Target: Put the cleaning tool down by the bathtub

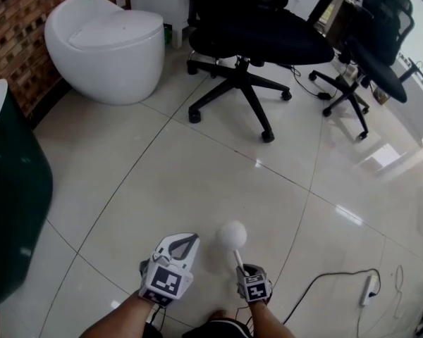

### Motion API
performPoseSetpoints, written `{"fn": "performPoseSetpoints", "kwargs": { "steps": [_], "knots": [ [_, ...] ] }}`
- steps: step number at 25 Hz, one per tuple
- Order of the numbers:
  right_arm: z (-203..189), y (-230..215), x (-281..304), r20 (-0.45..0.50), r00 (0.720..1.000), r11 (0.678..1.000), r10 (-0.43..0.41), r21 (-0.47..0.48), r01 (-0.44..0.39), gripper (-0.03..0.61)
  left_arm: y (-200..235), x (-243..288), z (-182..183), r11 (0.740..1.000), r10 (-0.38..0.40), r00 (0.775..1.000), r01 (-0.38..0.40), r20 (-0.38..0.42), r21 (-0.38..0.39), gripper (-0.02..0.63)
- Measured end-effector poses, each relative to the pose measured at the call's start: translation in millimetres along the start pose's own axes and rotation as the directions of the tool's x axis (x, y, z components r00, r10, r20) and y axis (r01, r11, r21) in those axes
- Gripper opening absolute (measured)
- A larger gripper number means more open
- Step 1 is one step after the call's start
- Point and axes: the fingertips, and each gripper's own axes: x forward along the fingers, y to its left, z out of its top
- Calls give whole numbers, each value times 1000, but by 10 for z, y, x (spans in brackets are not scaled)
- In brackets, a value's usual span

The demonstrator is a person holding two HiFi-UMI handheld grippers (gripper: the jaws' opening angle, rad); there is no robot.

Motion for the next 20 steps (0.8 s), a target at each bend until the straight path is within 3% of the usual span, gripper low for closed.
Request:
{"fn": "performPoseSetpoints", "kwargs": {
  "steps": [4, 9, 15, 20],
  "knots": [
    [368, 15, -318, 65, 998, 1000, -10, -11, 10, 94, 114, -143, 26, 999, 32, 999, -33, 8, 33, 5],
    [724, 181, -977, 80, 997, 999, -3, -50, 7, 94, 203, -621, 287, 995, 97, 995, -97, -15, -18, 5],
    [1267, 443, -1884, 87, 996, 996, -3, -86, 11, 94, 494, -1200, 1213, 992, 118, 993, -119, 31, 37, 5],
    [1959, 749, -2696, 119, 993, 991, -9, -129, 25, 94, 790, -2030, 1764, 977, 215, 976, -214, 29, -20, 5]
  ]
}}
